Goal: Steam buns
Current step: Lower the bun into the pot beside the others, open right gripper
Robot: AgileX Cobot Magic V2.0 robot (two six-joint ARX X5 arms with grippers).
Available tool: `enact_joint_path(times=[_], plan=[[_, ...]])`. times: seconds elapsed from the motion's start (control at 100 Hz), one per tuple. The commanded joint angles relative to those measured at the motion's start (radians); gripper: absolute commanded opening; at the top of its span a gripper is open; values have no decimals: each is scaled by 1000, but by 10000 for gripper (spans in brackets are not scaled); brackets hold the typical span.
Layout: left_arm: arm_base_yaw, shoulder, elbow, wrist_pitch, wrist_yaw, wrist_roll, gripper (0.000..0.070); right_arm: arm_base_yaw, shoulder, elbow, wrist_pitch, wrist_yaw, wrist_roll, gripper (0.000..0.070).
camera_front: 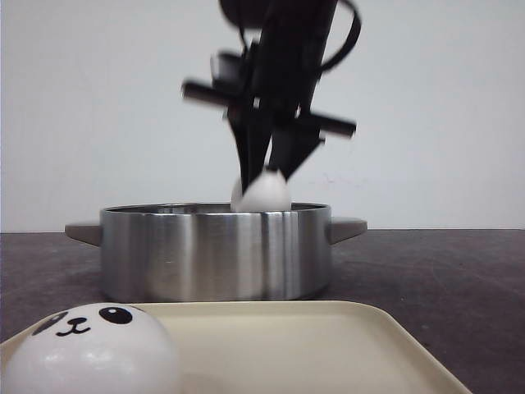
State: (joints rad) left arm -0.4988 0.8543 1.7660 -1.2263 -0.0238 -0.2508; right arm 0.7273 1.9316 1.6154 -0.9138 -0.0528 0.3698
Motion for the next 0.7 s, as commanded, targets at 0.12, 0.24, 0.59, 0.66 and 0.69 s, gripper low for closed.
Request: enact_joint_path(times=[0.12, 0.24, 0.59, 0.66, 0.69], plan=[[-6, 7, 15, -16, -3, 4, 700, 9, 37, 15, 1, 8, 16, 15], [-6, 7, 15, -18, -3, 3, 700, 9, 37, 15, 4, 20, 18, 238], [-5, 7, 15, -16, -3, 4, 700, 9, 36, 16, -30, 29, 39, 675], [-5, 7, 15, -18, -3, 4, 700, 9, 35, 18, -29, 29, 39, 694], [-6, 7, 15, -19, -3, 4, 700, 9, 35, 22, -30, 29, 37, 694]])
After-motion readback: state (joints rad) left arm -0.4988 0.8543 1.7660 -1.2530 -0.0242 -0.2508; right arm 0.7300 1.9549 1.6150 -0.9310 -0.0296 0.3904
